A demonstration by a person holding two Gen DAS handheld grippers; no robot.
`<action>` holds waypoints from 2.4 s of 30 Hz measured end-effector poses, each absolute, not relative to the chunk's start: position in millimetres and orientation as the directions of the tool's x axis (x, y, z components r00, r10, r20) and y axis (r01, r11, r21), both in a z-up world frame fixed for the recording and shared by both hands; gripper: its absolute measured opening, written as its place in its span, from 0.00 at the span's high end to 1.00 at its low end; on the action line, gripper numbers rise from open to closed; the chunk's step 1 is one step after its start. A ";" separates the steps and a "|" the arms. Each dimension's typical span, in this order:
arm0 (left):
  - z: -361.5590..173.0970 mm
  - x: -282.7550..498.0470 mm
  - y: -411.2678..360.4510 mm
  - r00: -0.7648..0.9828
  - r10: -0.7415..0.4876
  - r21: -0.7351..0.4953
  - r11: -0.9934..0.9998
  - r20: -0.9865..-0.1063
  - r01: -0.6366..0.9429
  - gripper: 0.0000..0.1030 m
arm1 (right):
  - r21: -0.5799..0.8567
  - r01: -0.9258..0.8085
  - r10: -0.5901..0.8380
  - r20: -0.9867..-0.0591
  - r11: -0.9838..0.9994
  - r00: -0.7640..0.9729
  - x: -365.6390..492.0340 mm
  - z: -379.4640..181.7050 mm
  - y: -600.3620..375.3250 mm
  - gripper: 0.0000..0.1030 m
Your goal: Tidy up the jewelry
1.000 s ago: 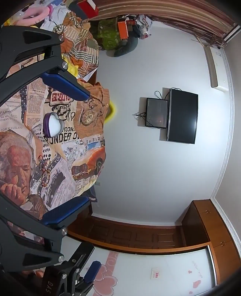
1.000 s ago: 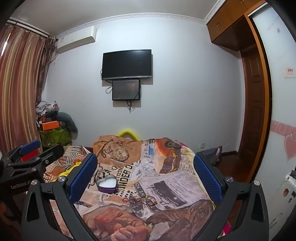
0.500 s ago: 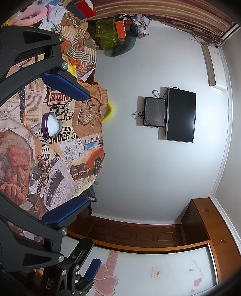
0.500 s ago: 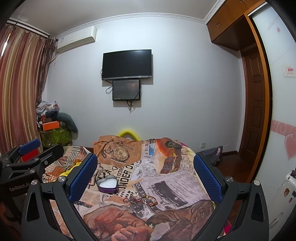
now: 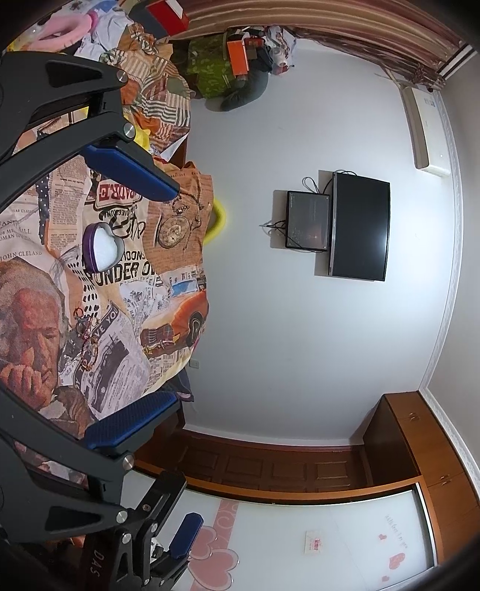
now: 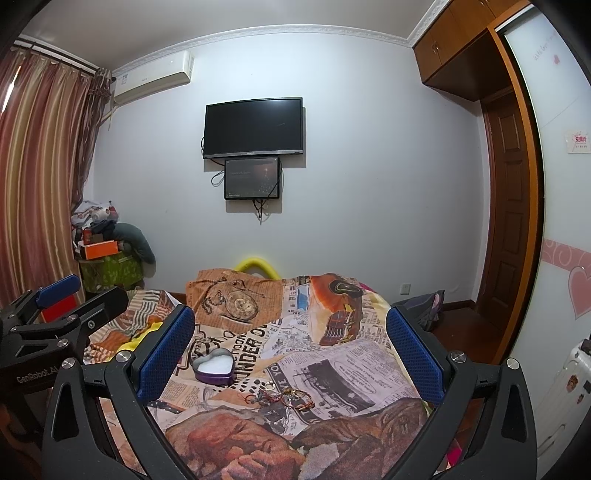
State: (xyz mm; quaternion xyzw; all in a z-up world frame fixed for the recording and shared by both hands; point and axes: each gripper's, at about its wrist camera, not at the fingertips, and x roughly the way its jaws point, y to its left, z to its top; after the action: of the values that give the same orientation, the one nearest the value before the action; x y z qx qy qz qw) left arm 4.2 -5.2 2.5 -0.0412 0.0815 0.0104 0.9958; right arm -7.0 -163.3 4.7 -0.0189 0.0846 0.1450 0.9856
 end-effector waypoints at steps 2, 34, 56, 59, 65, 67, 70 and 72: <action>2.4 4.6 -5.6 0.986 0.014 -0.080 0.996 -0.163 -0.027 0.00 | -0.013 -0.290 0.283 -0.173 0.957 0.943 -6.7 4.4 -162.9 0.00; -15.5 27.3 7.5 0.976 0.024 -0.105 0.993 -0.215 -0.048 0.00 | -0.011 -0.287 0.279 -0.208 0.958 0.937 10.0 -8.2 -161.3 0.00; -103.7 138.1 22.2 0.828 -0.023 -0.097 0.995 -0.561 -0.038 0.00 | -0.143 -0.231 0.137 -0.480 0.963 0.866 100.1 -75.4 -172.1 0.00; -120.4 156.4 23.3 0.786 -0.056 -0.107 0.994 -0.616 -0.013 0.00 | -0.147 -0.270 0.151 -0.541 0.952 0.828 117.1 -90.0 -172.8 0.00; -144.8 181.6 17.0 0.719 -0.094 -0.092 0.995 -0.688 0.042 0.00 | -0.110 -0.334 0.182 -0.660 0.936 0.729 148.1 -119.4 -175.7 0.00; -151.1 189.2 14.4 0.694 -0.113 -0.093 0.993 -0.711 0.066 0.00 | -0.097 -0.365 0.203 -0.686 0.926 0.699 155.3 -124.8 -176.6 0.00; -157.8 198.0 13.0 0.661 -0.139 -0.104 0.990 -0.738 0.092 0.00 | -0.072 -0.391 0.226 -0.713 0.918 0.664 164.8 -130.5 -175.9 0.00; -162.5 204.2 11.2 0.632 -0.157 -0.114 0.987 -0.759 0.109 0.00 | -0.063 -0.411 0.239 -0.730 0.909 0.640 168.8 -133.1 -175.4 0.00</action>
State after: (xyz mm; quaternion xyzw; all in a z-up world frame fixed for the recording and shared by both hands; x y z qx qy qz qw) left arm 204.2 11.2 -162.5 -0.0284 0.4225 -0.0738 0.9029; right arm 168.8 -175.4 -133.1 -0.1123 0.3835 0.1809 0.8987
